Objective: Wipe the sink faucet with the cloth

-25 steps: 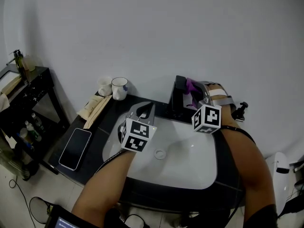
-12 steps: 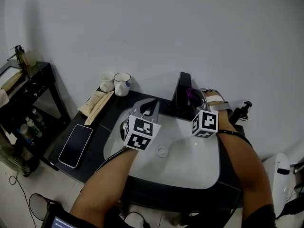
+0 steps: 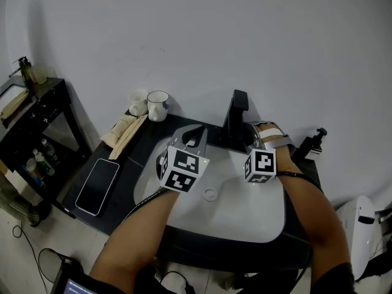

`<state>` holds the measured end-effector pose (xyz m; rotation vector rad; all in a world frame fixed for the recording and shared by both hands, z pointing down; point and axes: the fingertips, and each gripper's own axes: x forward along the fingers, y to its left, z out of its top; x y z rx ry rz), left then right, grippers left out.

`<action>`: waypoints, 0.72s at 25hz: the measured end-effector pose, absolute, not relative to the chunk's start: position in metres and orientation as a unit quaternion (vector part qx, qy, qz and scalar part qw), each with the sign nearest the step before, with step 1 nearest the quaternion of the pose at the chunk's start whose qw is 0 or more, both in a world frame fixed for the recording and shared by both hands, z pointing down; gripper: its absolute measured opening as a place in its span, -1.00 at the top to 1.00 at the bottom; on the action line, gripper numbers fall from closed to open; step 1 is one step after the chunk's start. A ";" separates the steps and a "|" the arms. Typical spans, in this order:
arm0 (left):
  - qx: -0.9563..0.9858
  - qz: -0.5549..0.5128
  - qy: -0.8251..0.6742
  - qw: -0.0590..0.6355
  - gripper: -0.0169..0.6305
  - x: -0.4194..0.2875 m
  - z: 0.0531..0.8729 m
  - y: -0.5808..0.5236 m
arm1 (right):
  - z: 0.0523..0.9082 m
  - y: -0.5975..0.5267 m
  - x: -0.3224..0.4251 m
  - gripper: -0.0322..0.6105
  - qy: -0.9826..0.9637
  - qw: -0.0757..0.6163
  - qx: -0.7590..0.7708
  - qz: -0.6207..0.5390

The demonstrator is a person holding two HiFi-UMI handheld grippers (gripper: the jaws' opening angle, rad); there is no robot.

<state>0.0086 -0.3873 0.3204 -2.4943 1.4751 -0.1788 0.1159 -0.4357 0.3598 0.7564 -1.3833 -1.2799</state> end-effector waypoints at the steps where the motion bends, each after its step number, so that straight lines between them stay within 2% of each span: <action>1: -0.853 -0.062 0.504 0.119 0.90 0.009 0.320 -0.387 | 0.362 -0.435 0.116 0.63 -0.579 0.529 0.313 -0.536; 6: -0.853 -0.064 0.502 0.124 0.90 0.010 0.321 -0.386 | 0.388 -0.428 0.114 0.63 -0.572 0.551 0.278 -0.540; 12: -0.851 -0.064 0.507 0.120 0.90 0.006 0.322 -0.388 | 0.389 -0.411 0.113 0.63 -0.602 0.533 0.298 -0.515; 15: -0.847 -0.063 0.516 0.117 0.90 0.001 0.320 -0.389 | 0.373 -0.390 0.106 0.63 -0.653 0.481 0.338 -0.478; 18: -0.838 -0.063 0.530 0.115 0.90 -0.007 0.319 -0.391 | 0.357 -0.368 0.098 0.64 -0.745 0.393 0.393 -0.370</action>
